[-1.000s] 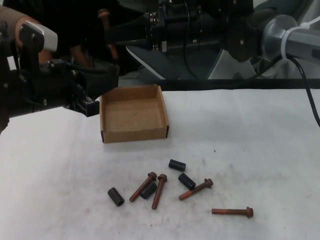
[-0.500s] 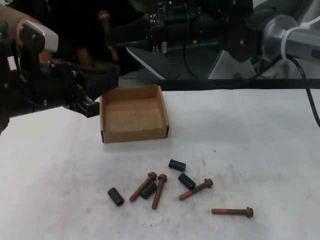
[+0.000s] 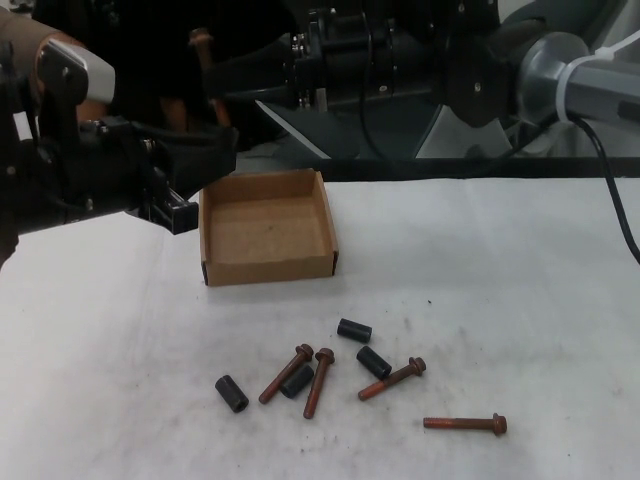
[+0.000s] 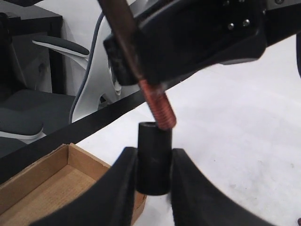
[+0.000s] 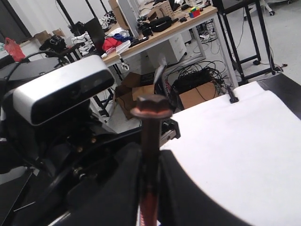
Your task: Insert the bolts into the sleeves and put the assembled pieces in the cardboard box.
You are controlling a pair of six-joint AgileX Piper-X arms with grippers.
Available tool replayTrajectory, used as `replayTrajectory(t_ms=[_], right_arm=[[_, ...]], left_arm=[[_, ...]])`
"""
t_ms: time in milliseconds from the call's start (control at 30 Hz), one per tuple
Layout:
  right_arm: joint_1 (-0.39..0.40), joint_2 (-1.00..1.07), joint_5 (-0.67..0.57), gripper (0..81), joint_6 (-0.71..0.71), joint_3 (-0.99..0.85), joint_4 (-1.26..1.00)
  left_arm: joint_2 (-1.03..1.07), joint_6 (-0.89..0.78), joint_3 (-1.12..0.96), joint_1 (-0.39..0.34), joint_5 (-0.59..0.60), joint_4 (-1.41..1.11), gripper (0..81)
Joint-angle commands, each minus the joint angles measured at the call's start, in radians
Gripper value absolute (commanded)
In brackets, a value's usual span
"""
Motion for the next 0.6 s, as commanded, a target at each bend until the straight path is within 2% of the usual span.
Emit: replayTrajectory(t_ms=[0, 267, 567], right_arm=[[0.025, -0.01, -0.008, 0.2, -0.012, -0.003, -0.003], [0.031, -0.01, -0.004, 0.2, -0.024, -0.003, -0.003], [0.0, -0.01, 0.0, 0.2, -0.021, -0.006, -0.058]], left_arm=[[-0.01, -0.003, -0.011, -0.002, 0.014, -0.034, 0.4], [-0.01, -0.029, -0.011, -0.002, 0.014, -0.041, 0.4], [-0.01, -0.029, -0.011, -0.002, 0.014, -0.076, 0.4]])
